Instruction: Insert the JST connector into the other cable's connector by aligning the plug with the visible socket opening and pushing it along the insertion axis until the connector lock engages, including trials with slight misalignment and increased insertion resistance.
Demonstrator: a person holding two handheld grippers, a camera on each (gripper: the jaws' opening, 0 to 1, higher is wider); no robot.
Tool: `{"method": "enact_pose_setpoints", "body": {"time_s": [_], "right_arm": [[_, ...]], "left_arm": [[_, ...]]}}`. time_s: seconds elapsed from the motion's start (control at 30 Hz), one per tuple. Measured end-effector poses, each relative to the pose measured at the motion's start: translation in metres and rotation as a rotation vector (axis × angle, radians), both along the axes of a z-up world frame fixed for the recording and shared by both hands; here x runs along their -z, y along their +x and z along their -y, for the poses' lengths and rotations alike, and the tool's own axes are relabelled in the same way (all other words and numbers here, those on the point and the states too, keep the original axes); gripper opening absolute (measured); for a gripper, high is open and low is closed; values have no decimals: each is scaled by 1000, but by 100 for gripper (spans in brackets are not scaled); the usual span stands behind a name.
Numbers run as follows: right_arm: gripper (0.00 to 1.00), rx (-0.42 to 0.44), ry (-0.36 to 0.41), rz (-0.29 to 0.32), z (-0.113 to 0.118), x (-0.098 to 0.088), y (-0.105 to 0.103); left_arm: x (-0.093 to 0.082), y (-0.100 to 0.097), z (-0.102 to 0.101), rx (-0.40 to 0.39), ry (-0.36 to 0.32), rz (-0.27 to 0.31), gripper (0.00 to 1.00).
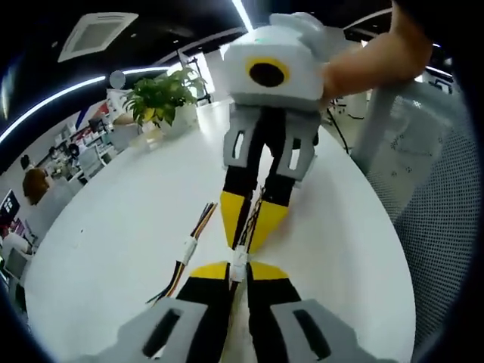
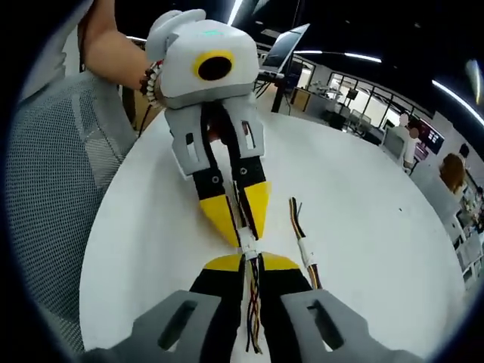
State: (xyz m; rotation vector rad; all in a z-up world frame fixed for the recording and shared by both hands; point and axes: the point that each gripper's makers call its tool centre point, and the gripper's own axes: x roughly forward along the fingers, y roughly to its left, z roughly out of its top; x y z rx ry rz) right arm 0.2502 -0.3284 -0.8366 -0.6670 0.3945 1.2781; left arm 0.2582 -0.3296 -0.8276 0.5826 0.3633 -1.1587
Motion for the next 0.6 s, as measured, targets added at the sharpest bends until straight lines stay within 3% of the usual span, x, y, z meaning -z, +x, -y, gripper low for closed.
{"method": "enact_pose_setpoints", "body": {"time_s": [0.27, 0.6], "right_arm": [[4, 49, 1, 41, 7, 1, 14], [5, 66, 23, 56, 6, 2, 22]], "left_arm": [[7, 6, -10, -48, 26, -11, 11], [12, 11, -16, -130, -46, -102, 11]]}}
